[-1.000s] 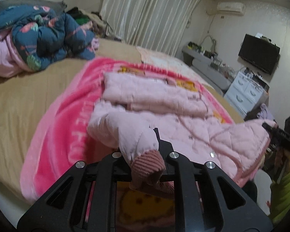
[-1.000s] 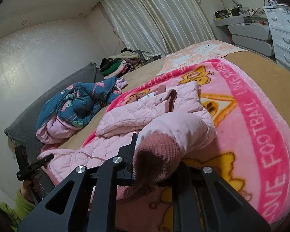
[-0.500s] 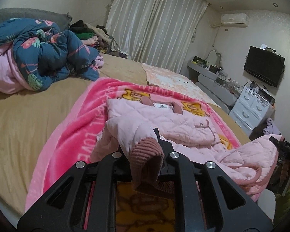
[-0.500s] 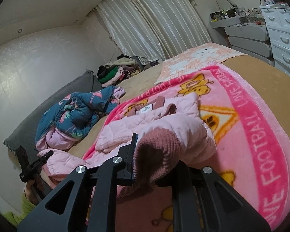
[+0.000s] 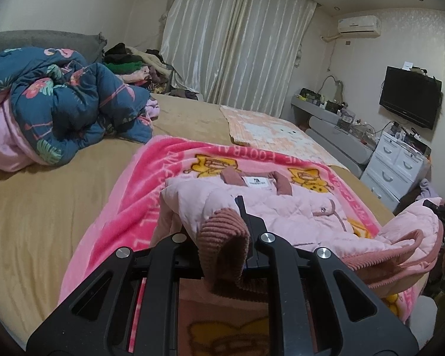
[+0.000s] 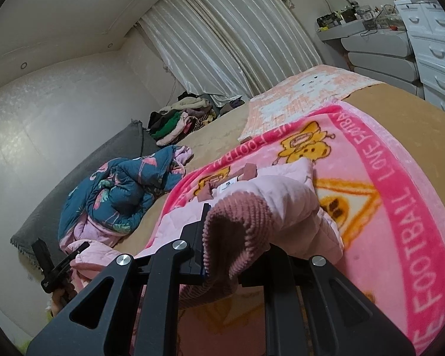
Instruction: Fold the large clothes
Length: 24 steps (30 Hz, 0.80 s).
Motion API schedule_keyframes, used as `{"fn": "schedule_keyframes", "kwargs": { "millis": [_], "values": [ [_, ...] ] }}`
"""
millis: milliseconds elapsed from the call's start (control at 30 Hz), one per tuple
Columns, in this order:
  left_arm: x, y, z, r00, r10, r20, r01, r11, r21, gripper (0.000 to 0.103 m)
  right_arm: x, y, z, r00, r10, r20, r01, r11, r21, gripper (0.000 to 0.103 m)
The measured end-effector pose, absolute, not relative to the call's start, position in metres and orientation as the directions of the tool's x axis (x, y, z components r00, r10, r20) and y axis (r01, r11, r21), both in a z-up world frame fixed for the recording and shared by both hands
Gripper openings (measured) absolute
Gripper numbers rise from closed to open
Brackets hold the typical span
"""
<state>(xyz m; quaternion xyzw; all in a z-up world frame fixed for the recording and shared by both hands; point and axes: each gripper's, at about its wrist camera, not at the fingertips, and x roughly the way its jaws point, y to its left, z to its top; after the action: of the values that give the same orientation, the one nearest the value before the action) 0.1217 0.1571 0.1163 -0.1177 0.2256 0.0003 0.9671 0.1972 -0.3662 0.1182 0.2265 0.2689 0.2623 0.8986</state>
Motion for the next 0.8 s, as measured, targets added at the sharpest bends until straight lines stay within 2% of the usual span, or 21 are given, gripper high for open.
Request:
{"fn": "schedule_keyframes", "kwargs": {
  "millis": [800],
  "values": [
    [0.19, 0.169, 0.106, 0.904, 0.008, -0.426, -0.093, 0.98, -0.177, 0.009, 0.283, -0.338, 0.121, 0.738, 0.535, -0.411, -0.297, 0.805, 0.514, 0.013]
  ]
}}
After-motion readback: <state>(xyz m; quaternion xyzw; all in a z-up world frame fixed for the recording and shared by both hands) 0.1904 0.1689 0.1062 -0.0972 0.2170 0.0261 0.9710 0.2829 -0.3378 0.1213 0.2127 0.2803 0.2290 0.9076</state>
